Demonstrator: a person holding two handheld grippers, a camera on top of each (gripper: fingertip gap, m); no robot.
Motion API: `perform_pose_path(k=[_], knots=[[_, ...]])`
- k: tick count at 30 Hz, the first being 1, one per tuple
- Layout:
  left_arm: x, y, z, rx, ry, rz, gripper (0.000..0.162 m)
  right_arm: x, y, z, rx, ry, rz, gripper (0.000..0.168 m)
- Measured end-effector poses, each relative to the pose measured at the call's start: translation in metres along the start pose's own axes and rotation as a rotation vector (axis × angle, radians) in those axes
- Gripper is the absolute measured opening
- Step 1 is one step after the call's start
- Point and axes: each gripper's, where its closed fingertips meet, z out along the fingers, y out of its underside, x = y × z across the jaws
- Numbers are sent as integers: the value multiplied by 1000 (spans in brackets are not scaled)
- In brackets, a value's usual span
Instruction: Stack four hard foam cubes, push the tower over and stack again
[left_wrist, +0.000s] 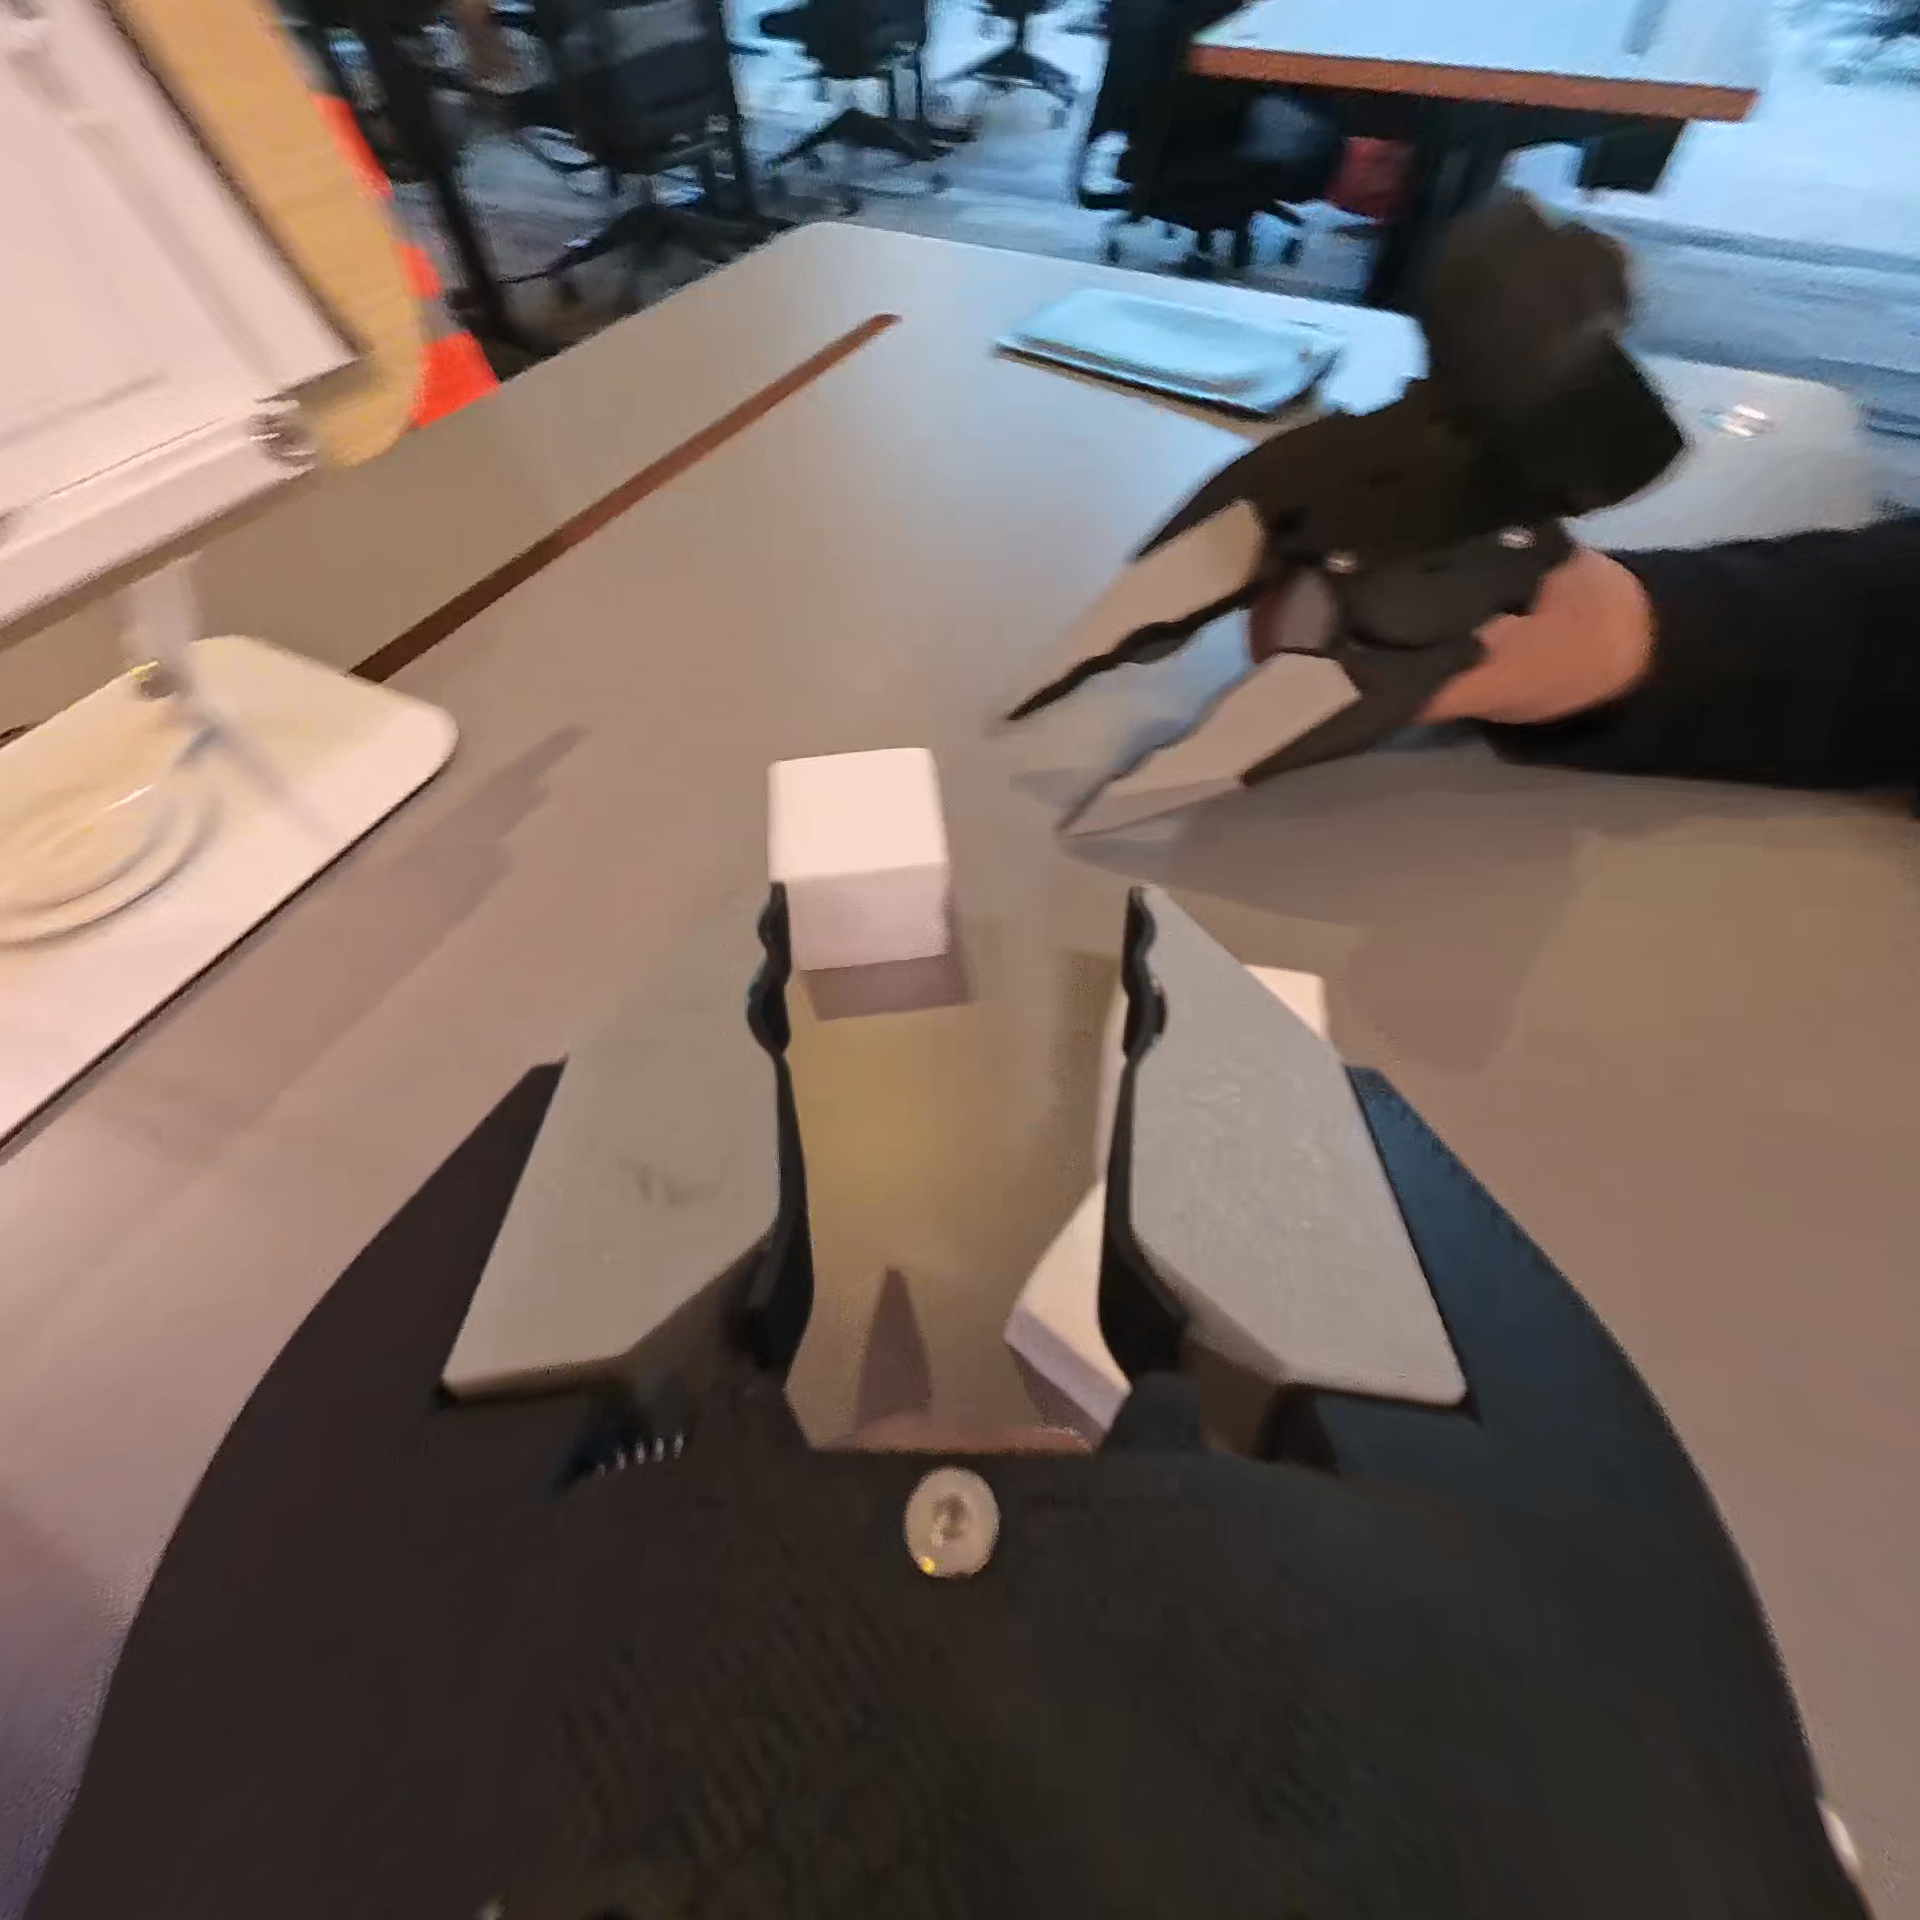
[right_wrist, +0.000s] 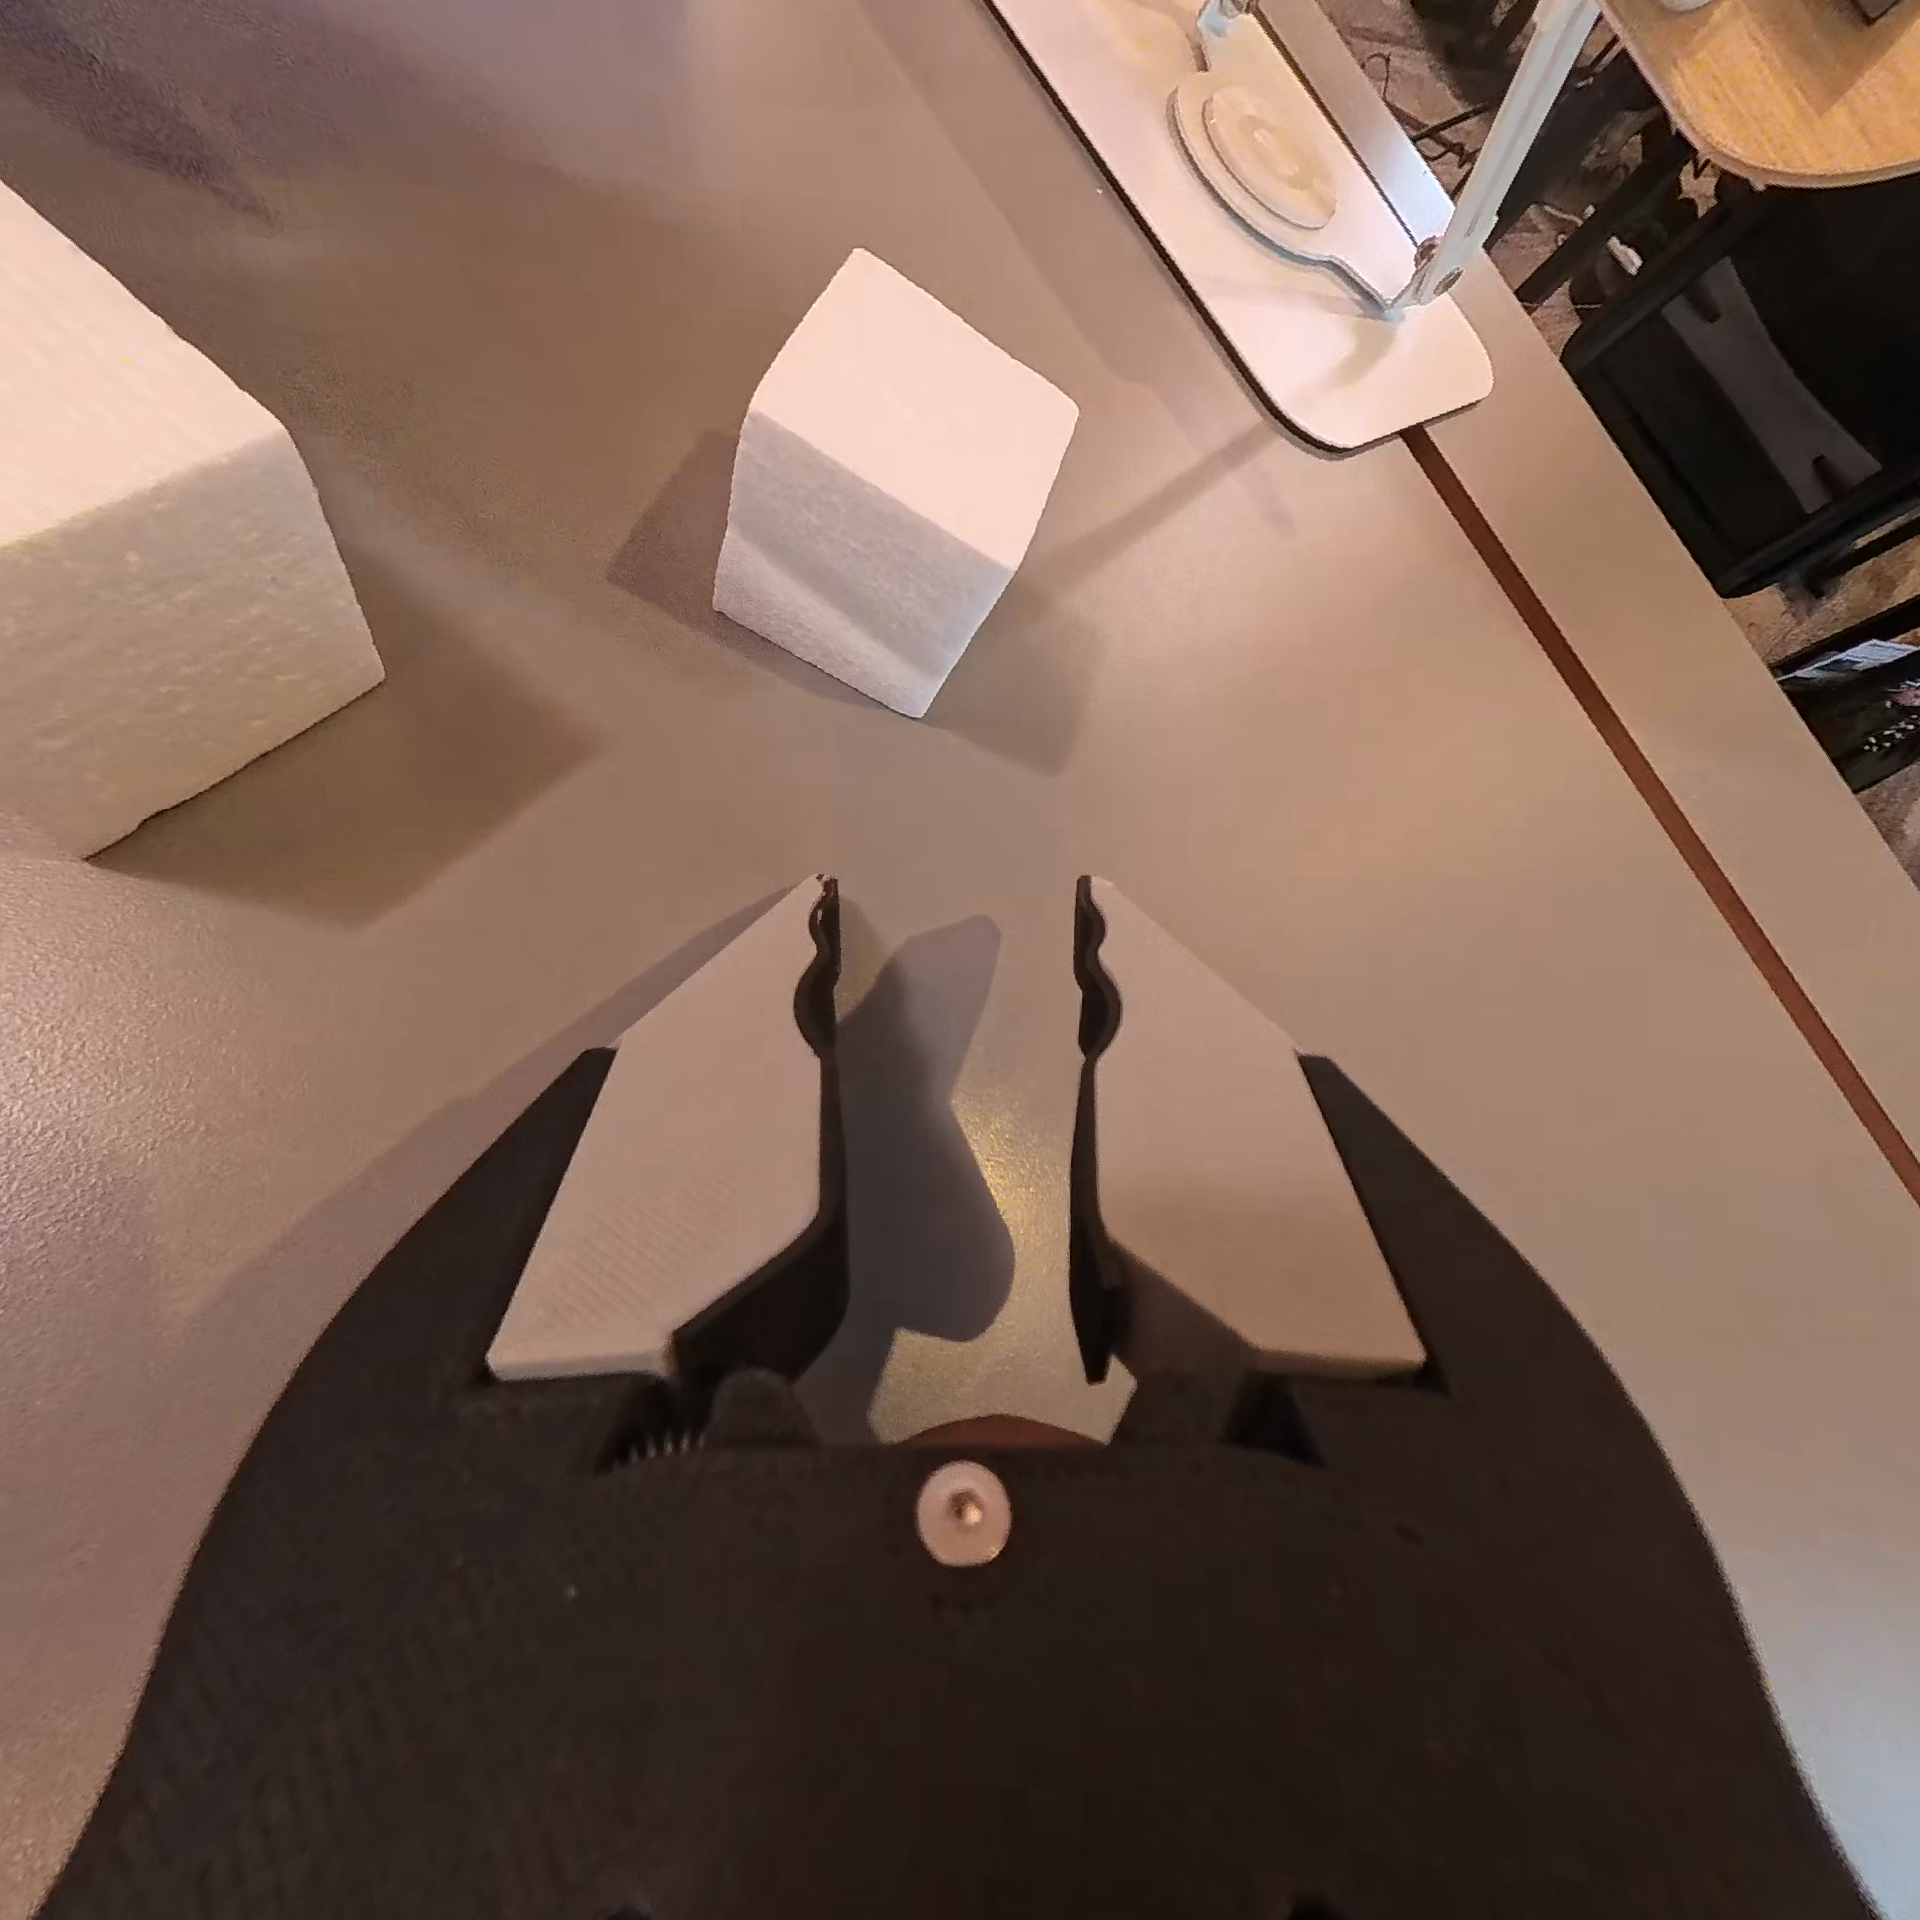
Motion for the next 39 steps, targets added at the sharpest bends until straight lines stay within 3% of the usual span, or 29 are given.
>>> perform_pose_path(k=[6,11,17,22,25,27,30,32,35,39], knots=[[50,37,5,-191,243,122,63,1,0,-1,5,0,8,43],[69,69,-4,-327,423,42,65,1,-1,-1,9,0,7,43],[62,97,-3,-448,384,65,68,2,-3,-3,16,2,7,43],[48,95,-4,-436,300,119,67,1,-4,-3,18,2,3,43],[19,65,-5,-305,112,180,67,1,-4,-4,18,3,-1,43],[-20,21,-19,-111,-139,191,67,1,-5,-4,21,4,-2,43],[-100,-37,-112,201,-786,177,67,2,-5,-5,23,6,-1,43],[-122,-43,-184,357,-1076,87,66,1,-4,-4,20,3,0,43],[-142,-14,-236,344,-1260,-116,67,-1,-1,-1,6,-5,-4,43],[-148,0,-234,318,-1226,-217,67,-1,-1,0,4,-3,-3,43]])
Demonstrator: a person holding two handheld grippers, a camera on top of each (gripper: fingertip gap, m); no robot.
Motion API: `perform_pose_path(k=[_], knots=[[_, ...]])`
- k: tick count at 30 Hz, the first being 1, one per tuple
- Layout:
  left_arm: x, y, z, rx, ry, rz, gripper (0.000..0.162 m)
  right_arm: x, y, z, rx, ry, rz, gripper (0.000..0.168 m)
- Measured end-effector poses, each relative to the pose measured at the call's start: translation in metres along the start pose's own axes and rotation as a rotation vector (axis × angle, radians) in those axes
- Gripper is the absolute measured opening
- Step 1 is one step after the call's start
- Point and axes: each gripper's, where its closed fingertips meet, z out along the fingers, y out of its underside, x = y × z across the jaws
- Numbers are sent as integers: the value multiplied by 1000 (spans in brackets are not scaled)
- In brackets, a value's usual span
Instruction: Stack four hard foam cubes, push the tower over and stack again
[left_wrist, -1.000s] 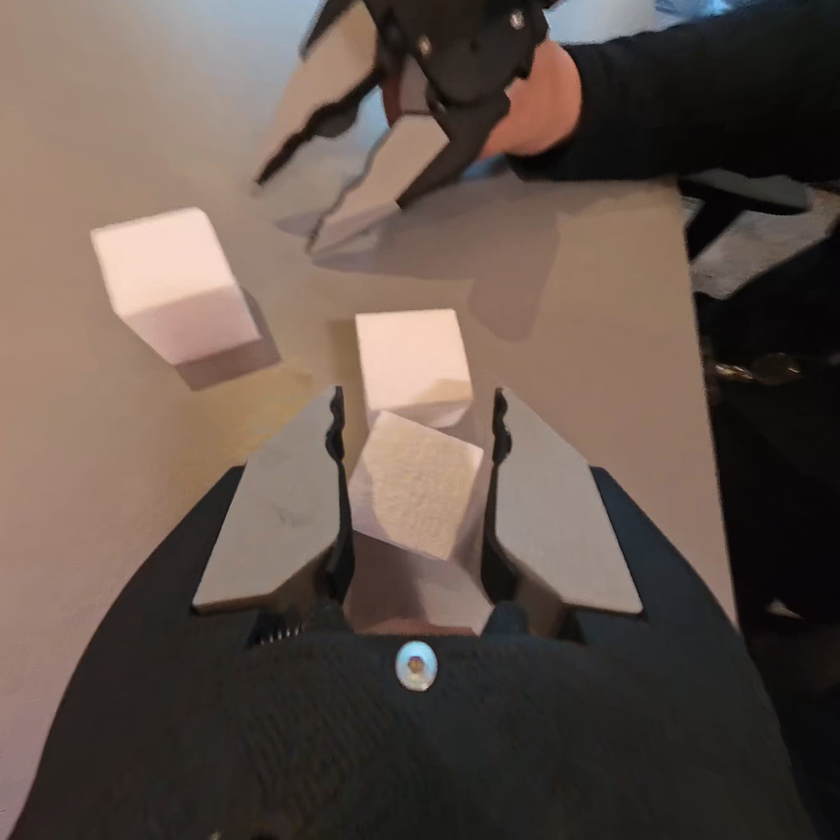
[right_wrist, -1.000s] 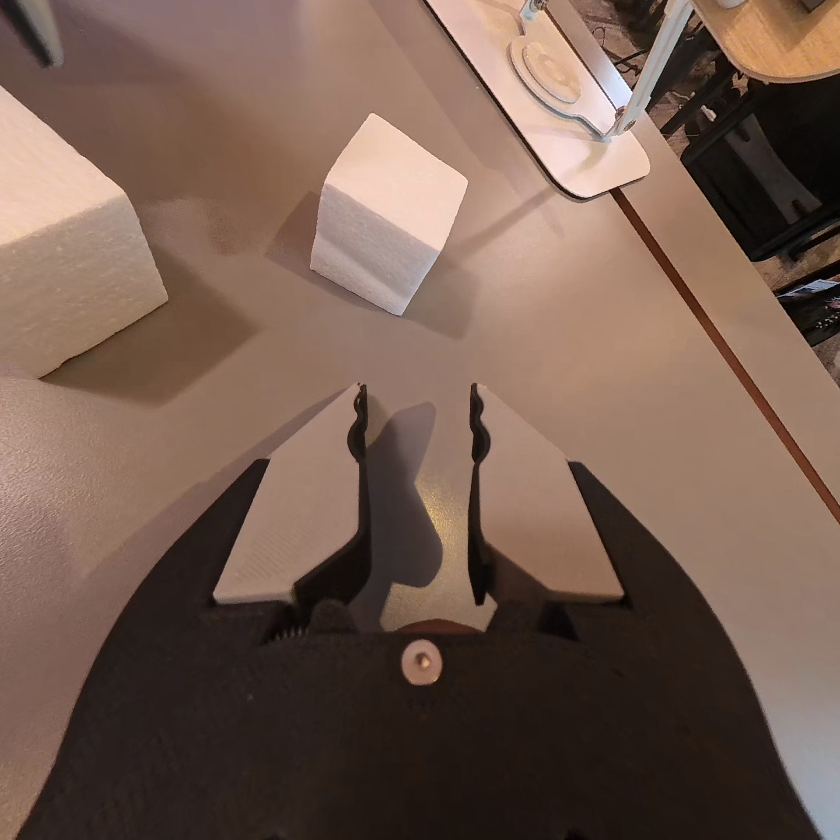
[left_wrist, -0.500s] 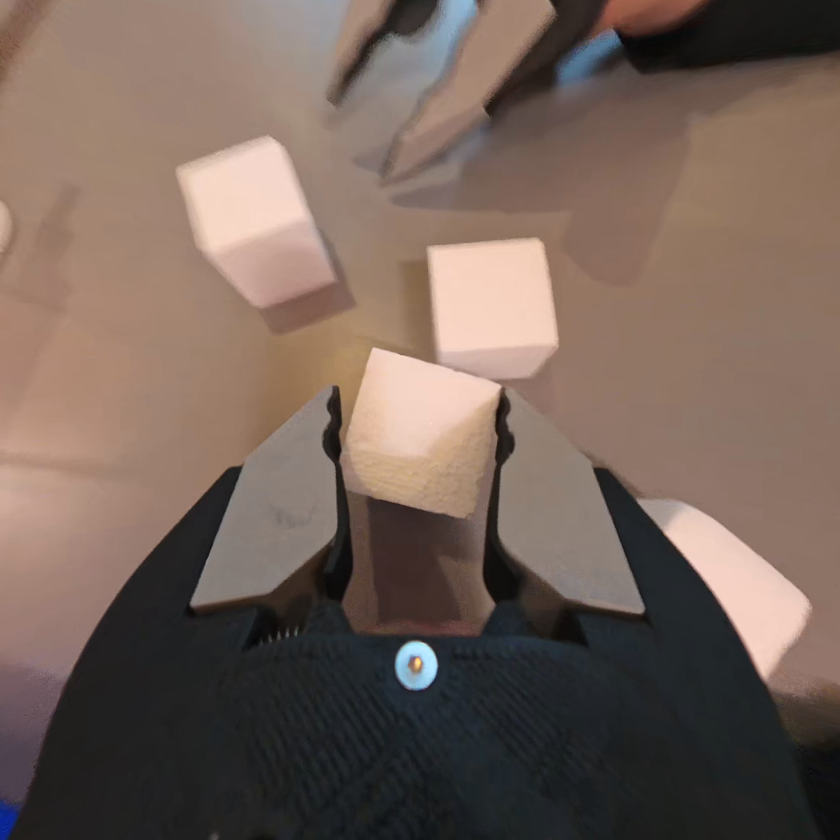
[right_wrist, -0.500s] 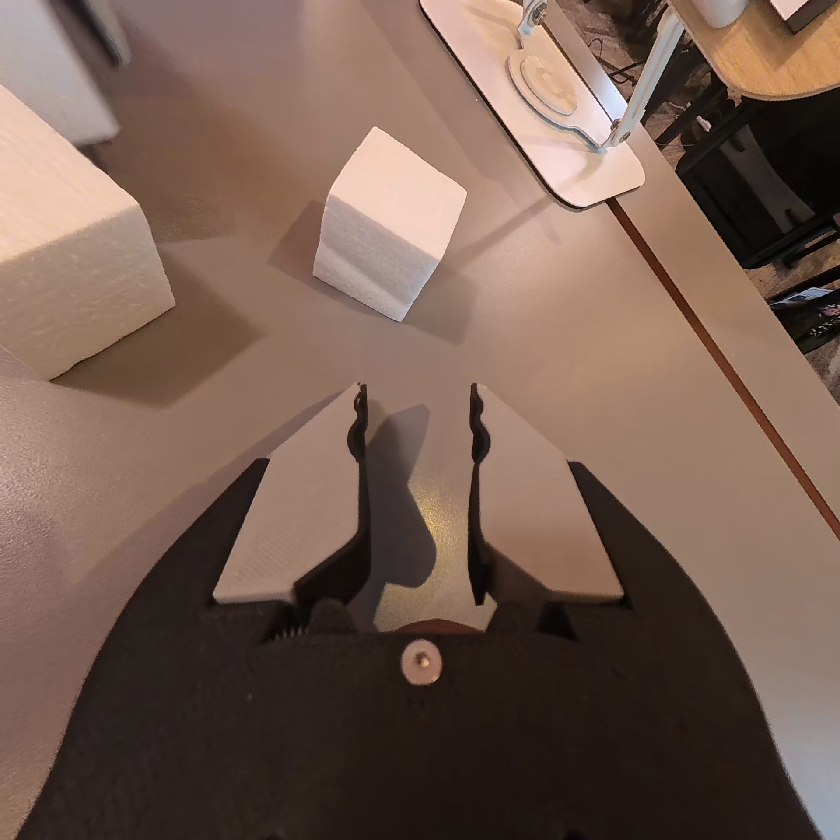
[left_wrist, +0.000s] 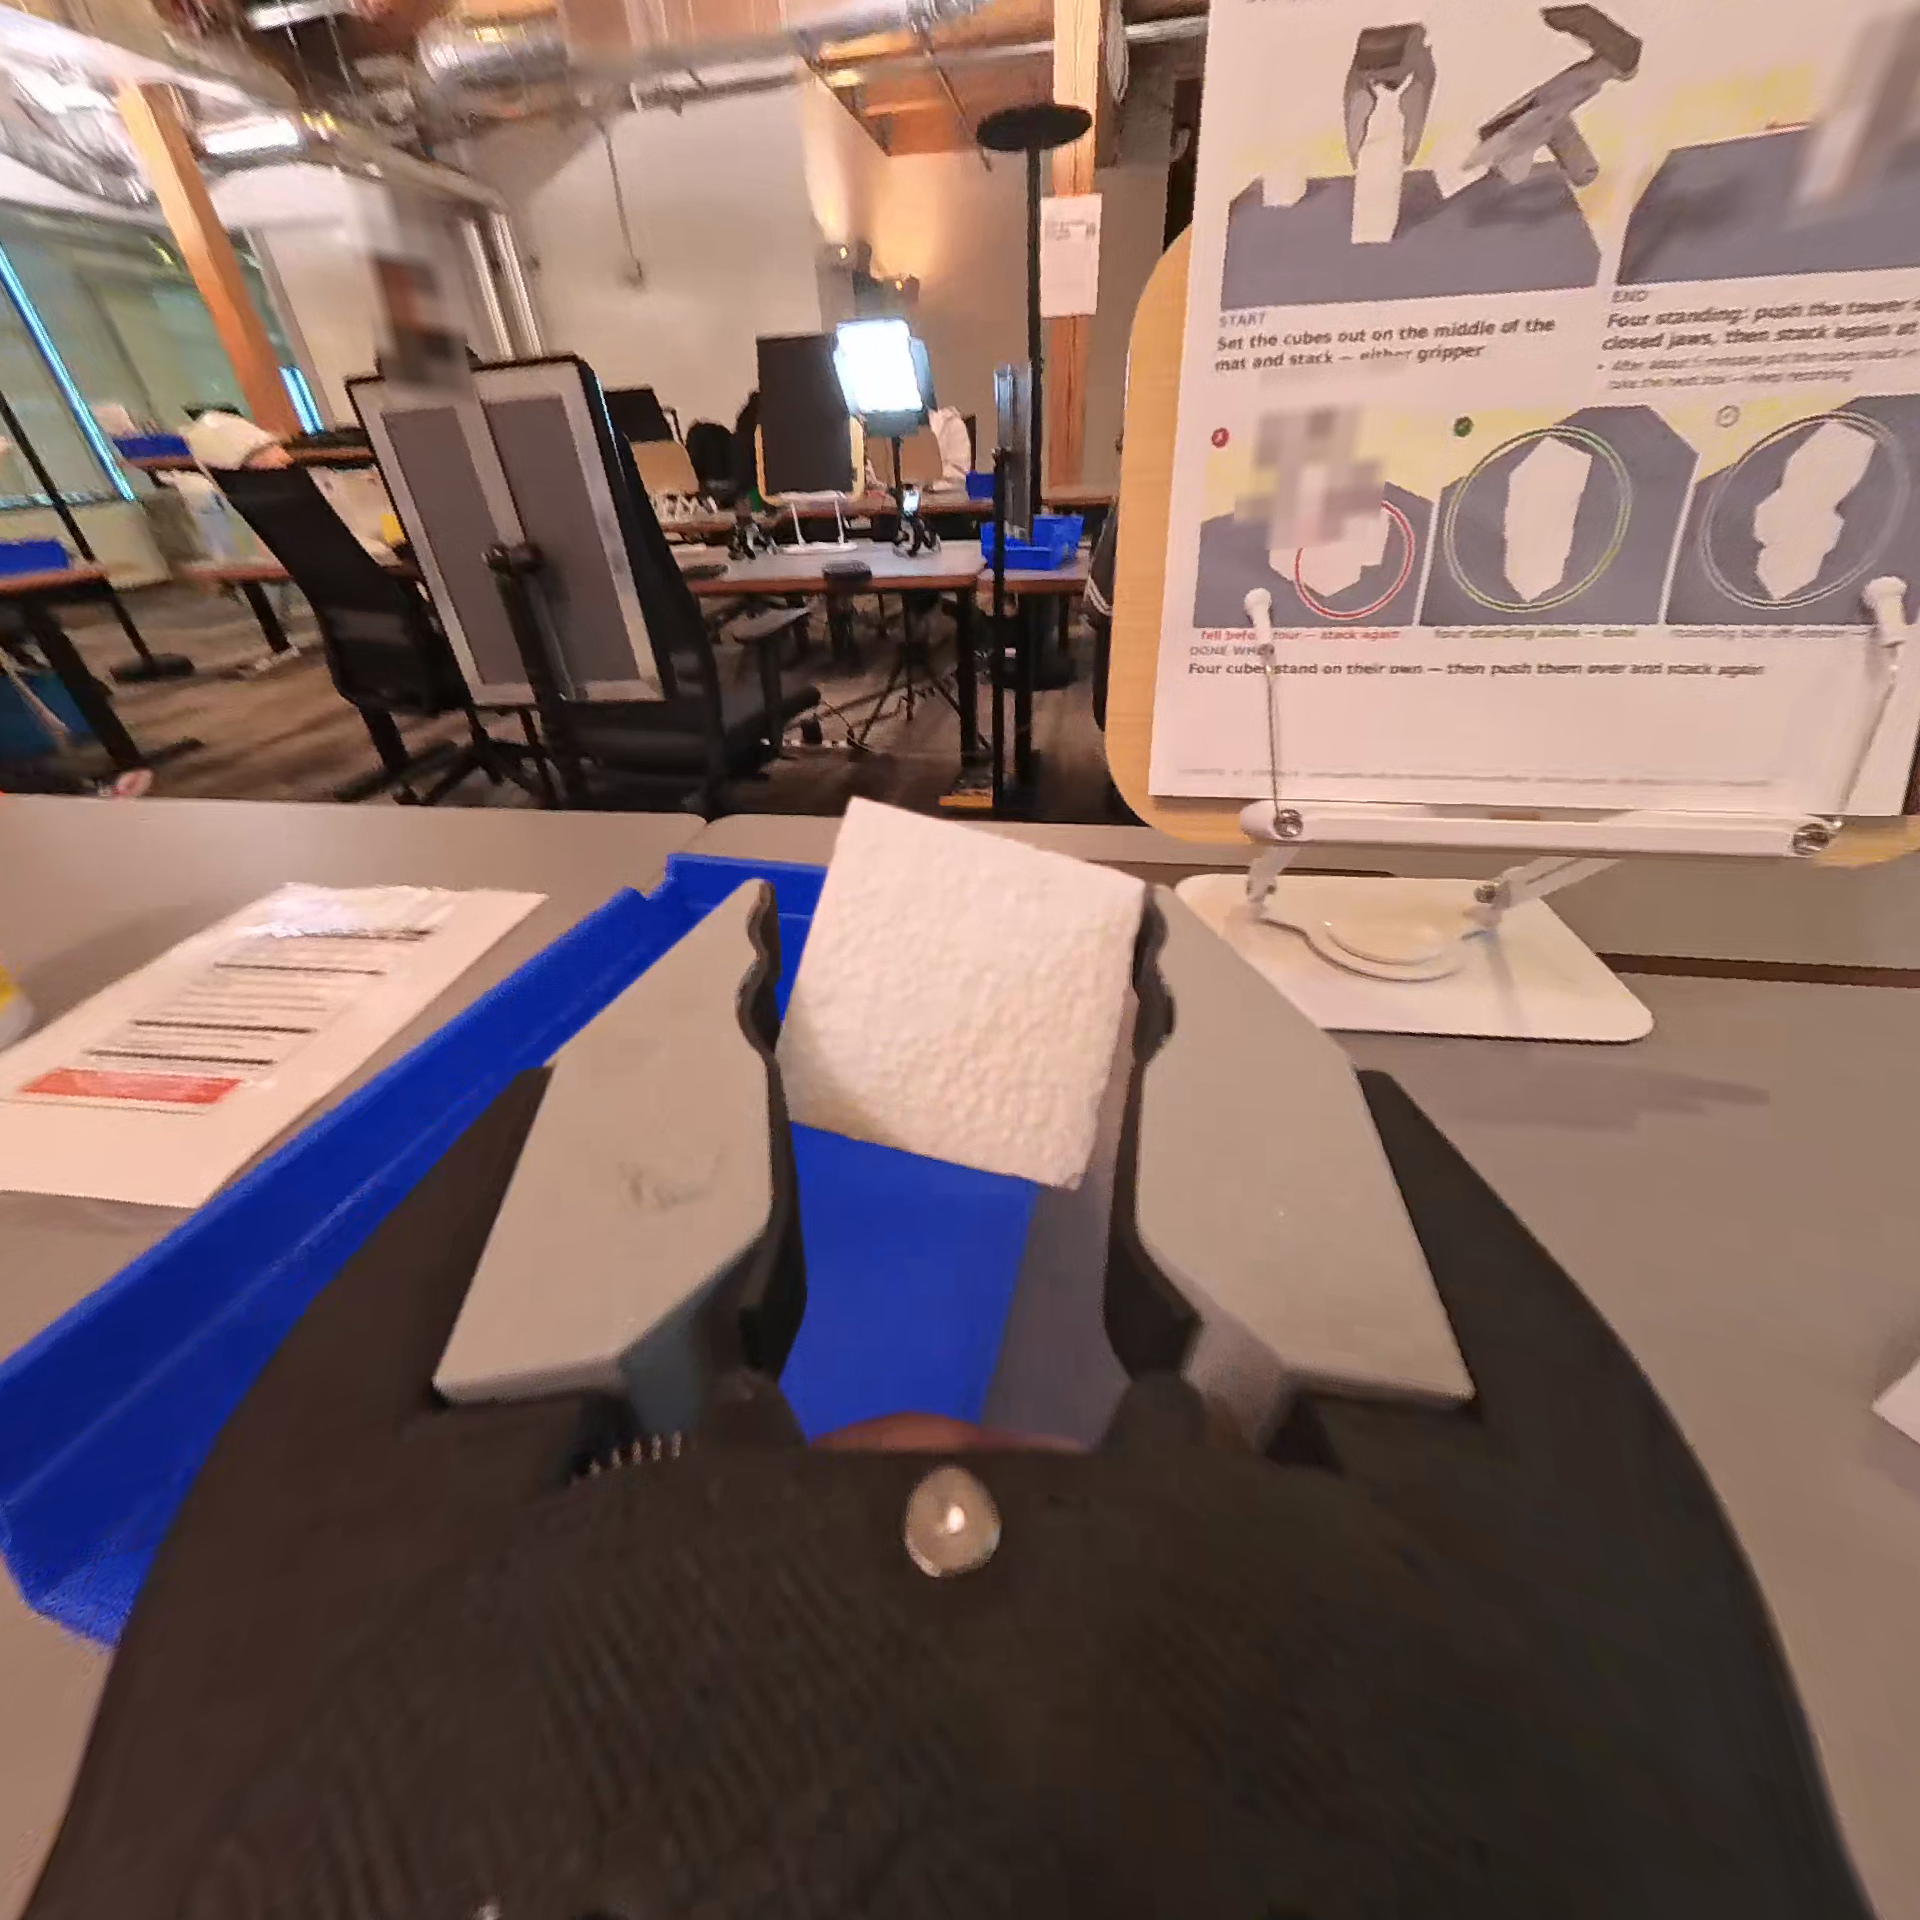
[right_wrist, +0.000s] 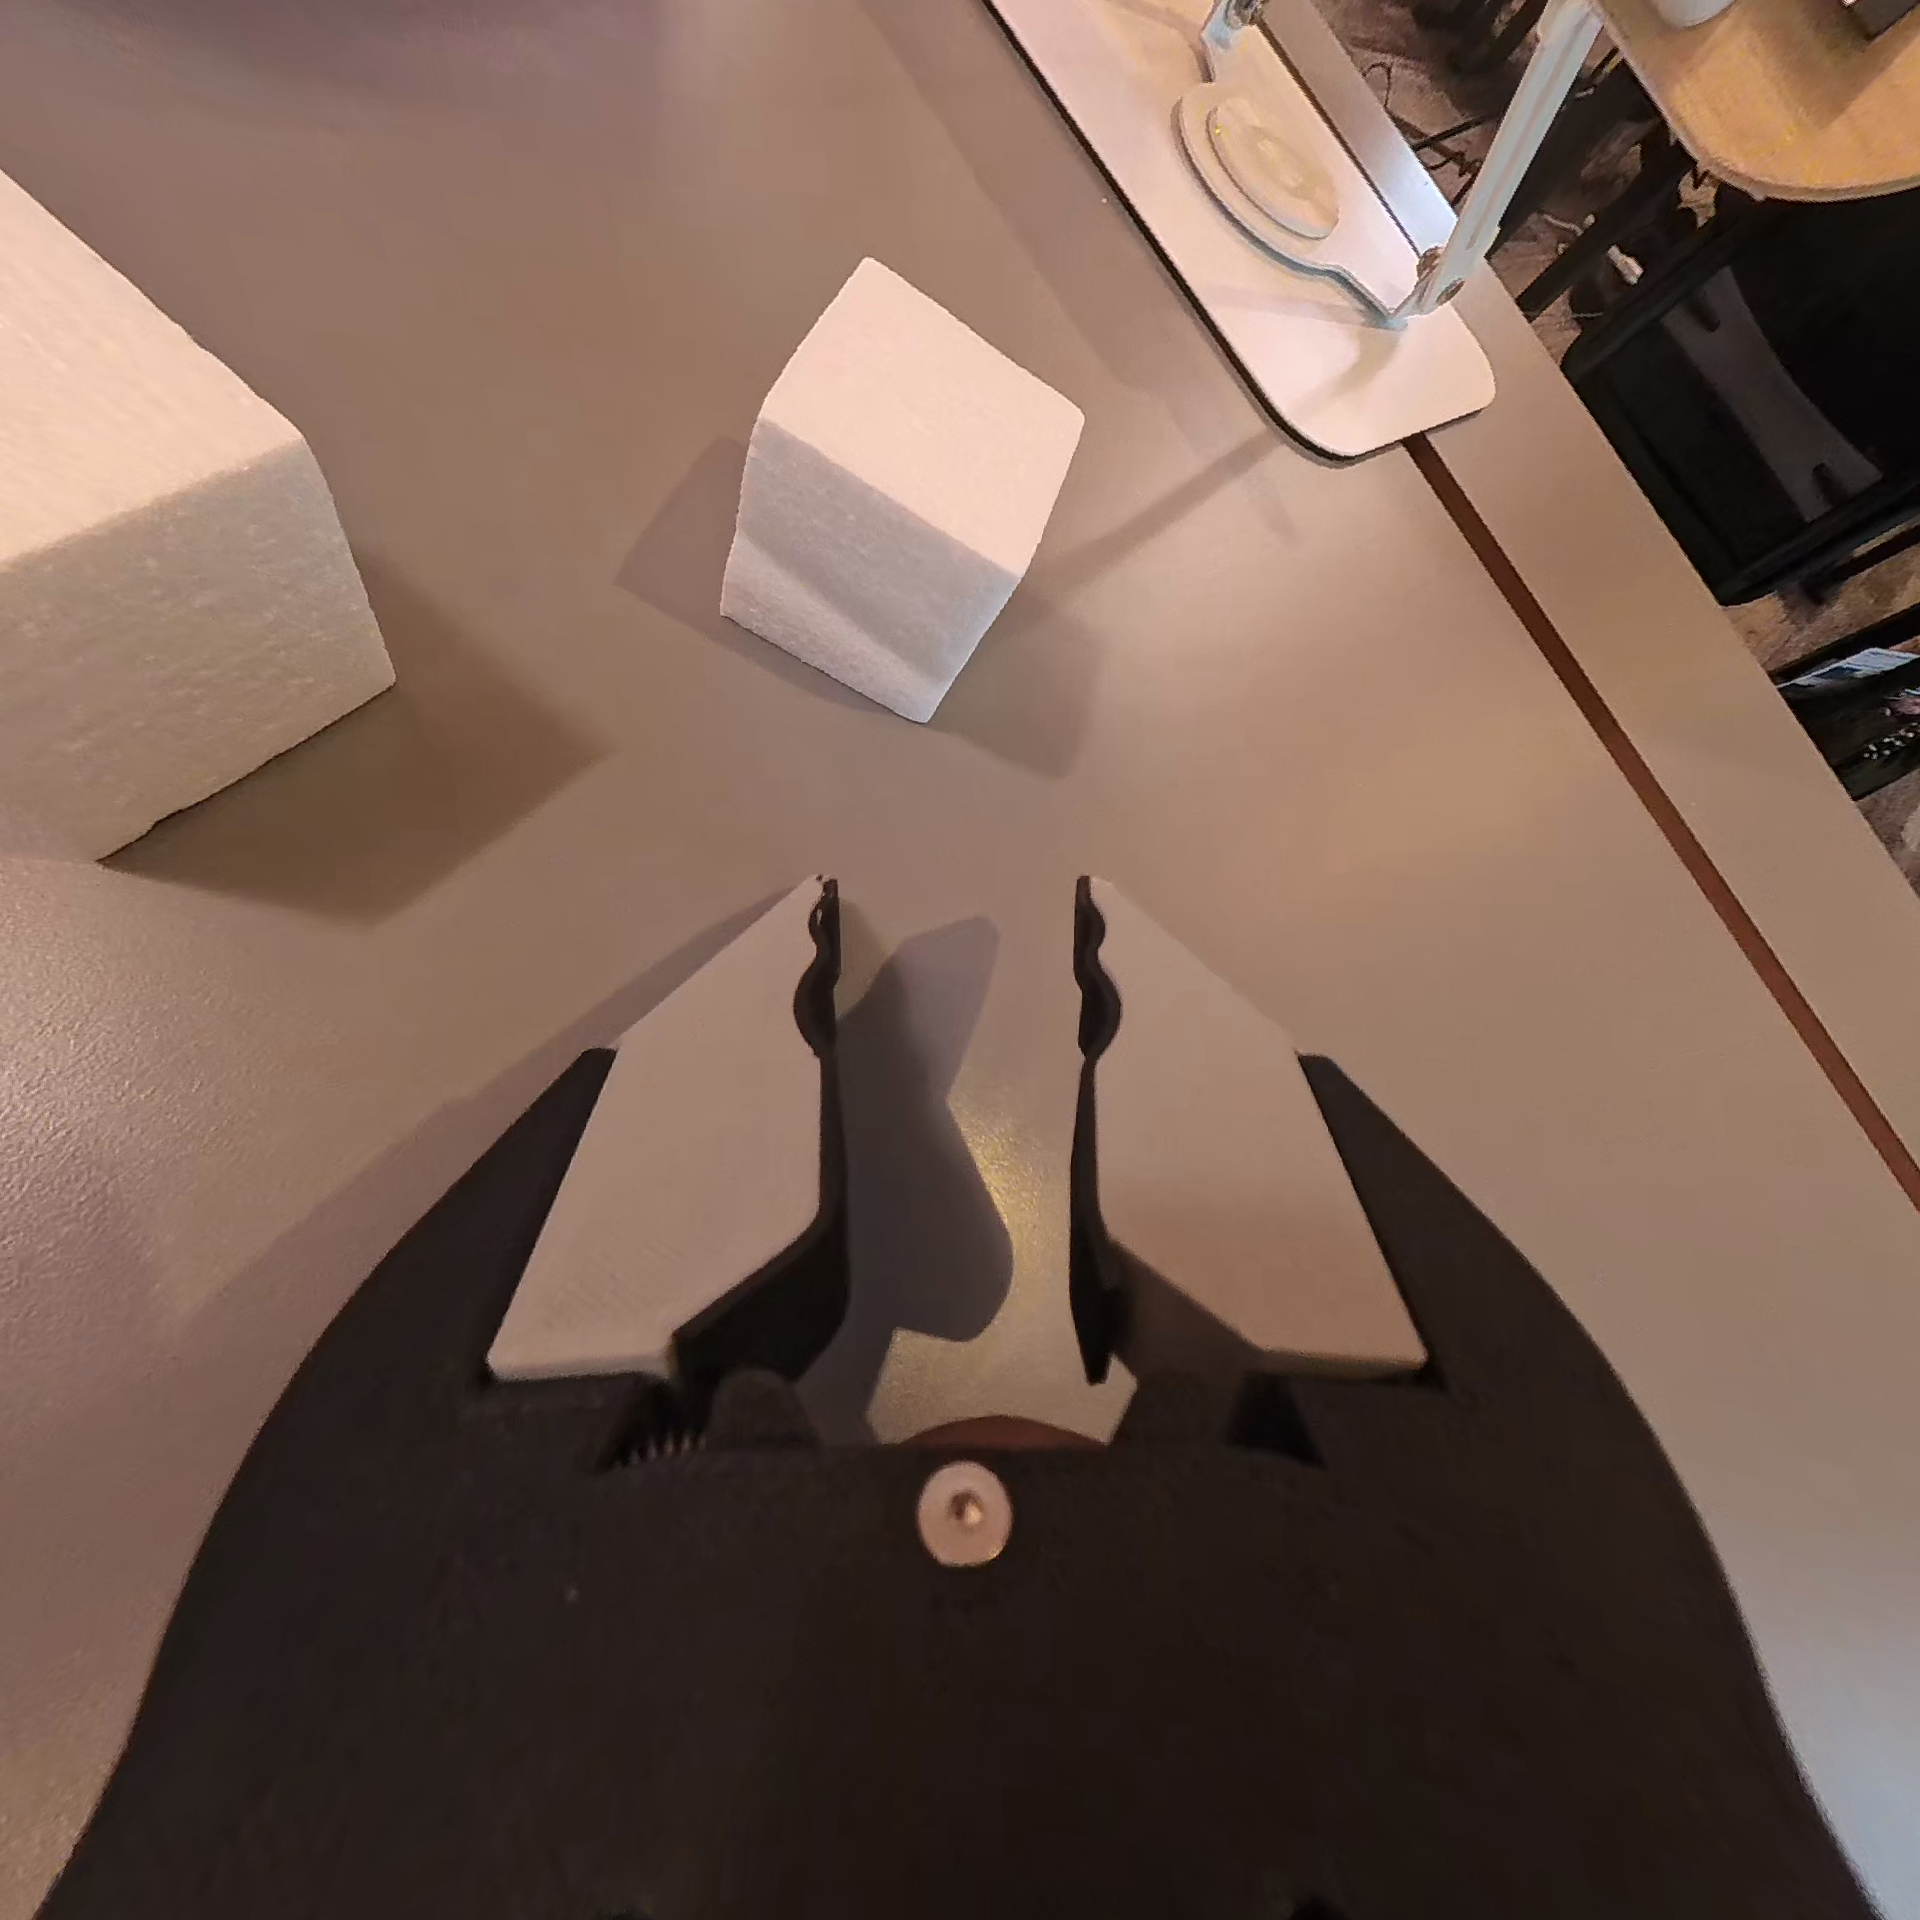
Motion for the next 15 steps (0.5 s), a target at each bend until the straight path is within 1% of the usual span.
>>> perform_pose_path(k=[6,10,11,12,14,15], knots=[[-22,15,5,-88,-130,-108,67,1,1,0,-4,2,2,43],[-29,20,6,-113,-165,-116,68,0,1,0,-6,2,-7,43],[-28,20,6,-110,-164,-112,74,0,1,0,-5,2,-7,43],[-28,19,6,-108,-164,-111,86,0,1,0,-5,1,-6,43],[-28,20,7,-112,-159,-109,115,0,1,0,-3,0,-4,43],[-28,19,7,-107,-160,-109,120,0,1,0,-3,-1,-3,43]])
